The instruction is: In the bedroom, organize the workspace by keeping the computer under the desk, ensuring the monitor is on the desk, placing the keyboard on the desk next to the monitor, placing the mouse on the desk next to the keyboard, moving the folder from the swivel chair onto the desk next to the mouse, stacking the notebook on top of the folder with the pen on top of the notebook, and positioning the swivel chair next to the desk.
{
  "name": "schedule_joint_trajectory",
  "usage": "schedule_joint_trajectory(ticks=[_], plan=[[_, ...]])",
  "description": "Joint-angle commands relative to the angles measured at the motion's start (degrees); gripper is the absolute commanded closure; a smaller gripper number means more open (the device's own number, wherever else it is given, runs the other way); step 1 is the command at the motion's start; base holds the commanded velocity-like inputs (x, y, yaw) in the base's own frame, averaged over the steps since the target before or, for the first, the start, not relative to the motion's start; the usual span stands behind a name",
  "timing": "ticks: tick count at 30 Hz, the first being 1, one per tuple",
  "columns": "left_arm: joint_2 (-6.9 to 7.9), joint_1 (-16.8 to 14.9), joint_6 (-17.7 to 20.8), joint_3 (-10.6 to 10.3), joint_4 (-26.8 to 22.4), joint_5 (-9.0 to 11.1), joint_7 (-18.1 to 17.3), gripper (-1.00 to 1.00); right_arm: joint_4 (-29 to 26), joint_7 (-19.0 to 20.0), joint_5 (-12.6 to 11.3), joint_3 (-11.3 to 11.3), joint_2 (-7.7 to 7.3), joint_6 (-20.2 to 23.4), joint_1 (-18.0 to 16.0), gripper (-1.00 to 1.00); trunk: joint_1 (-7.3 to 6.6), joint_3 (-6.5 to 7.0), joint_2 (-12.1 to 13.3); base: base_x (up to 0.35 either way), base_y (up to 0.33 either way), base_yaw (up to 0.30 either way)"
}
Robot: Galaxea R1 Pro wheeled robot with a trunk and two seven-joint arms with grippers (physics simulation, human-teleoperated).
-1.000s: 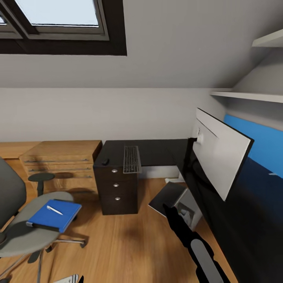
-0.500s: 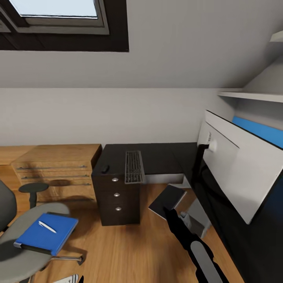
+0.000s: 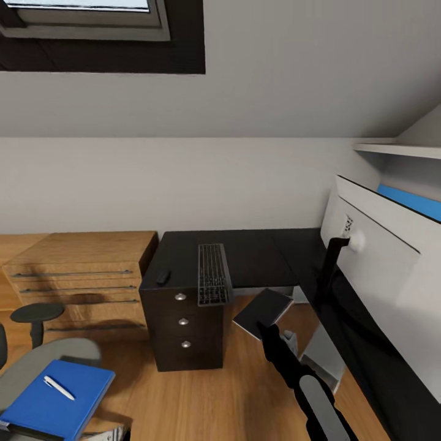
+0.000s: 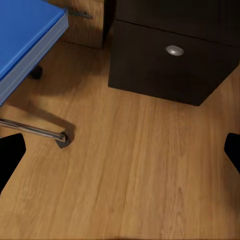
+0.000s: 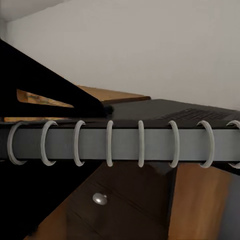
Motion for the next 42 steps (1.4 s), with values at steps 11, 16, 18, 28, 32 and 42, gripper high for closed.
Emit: schedule_joint_trajectory(ticks=[11, 16, 18, 28, 32, 42], plan=[[0.02, 0.02, 0.07, 0.00, -0.07, 0.62, -0.01, -1.00, 0.02, 0.60, -3.78, -3.14, 0.03, 0.00, -0.03, 1.00, 0.04, -0.05, -0.02, 0.327, 0.017, 0.000], [0.05, 0.02, 0.07, 0.05, -0.02, 0.66, 0.01, -1.00, 0.02, 0.57, -3.78, -3.23, -0.02, -0.08, -0.03, 1.00, 0.04, -0.05, -0.02, 0.327, 0.024, 0.000], [0.06, 0.02, 0.07, 0.05, -0.02, 0.66, 0.00, -1.00, 0.02, 0.55, -3.78, -3.24, -0.03, -0.10, -0.03, 1.00, 0.04, -0.05, -0.02, 0.327, 0.002, 0.000], [0.10, 0.02, 0.07, 0.06, -0.01, 0.66, 0.04, -1.00, 1.35, 0.51, -3.73, -6.10, -0.02, -0.96, -0.03, 1.00, 0.04, -0.05, -0.02, 0.327, 0.000, 0.000], [0.09, 0.02, 0.09, 0.06, -0.01, 0.66, 0.05, -1.00, 1.89, 0.45, -3.70, -6.84, -0.04, -1.07, -0.03, 1.00, 0.04, -0.05, -0.02, 0.322, 0.000, 0.000], [0.06, 0.02, 0.30, 0.24, -0.14, 0.81, 0.01, -1.00, 2.03, 0.31, -3.70, -7.11, -0.46, -0.90, -0.03, 1.00, 0.04, -0.05, -0.02, 0.109, 0.000, 0.000]])
